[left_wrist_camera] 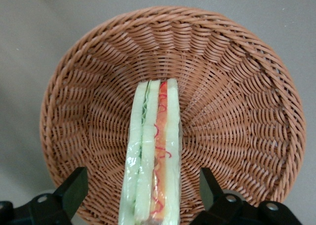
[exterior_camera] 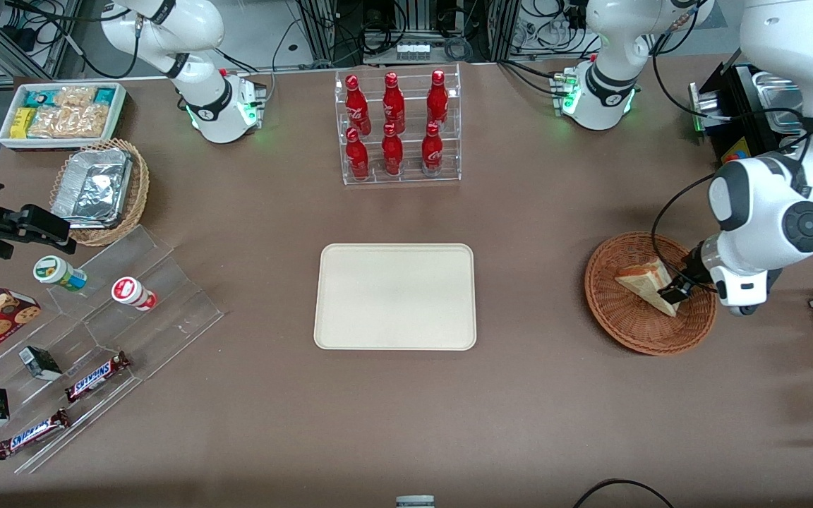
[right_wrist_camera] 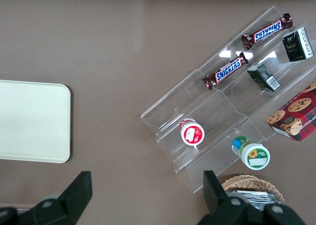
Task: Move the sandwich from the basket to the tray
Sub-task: 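Lower the open left gripper onto the sandwich in the basket, then close the left gripper on the wrapped sandwich and lift it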
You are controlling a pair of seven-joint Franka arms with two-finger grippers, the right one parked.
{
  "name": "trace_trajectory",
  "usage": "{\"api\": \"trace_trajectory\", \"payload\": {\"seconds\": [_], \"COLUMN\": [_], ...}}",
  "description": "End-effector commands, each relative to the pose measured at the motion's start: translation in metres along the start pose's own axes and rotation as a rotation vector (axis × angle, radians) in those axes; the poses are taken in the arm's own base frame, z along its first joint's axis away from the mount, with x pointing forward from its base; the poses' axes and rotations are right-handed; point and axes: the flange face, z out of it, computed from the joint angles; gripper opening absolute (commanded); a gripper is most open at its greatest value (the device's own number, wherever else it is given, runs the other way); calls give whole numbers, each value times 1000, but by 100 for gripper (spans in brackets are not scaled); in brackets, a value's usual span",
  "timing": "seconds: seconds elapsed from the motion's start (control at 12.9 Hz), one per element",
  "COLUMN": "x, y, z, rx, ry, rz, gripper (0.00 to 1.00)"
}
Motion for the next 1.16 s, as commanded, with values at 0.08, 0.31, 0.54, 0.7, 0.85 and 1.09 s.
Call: {"api": "trace_trajectory", "payload": {"seconds": [0.08,0.31,0.54,0.7,0.85,1.09], "x": [-4,-4,-8,-7,-9,-10], "y": [3,3,4,5,6,19], "z": [31,63,68,65,61,27], "rx": [-4,2,9,12,19,37], "ry": [-6,-8,-12,-14,-22,-39], "rz": [-30,-29,-19,-11,-5,25], "gripper": [100,100,85,57,53,46]}}
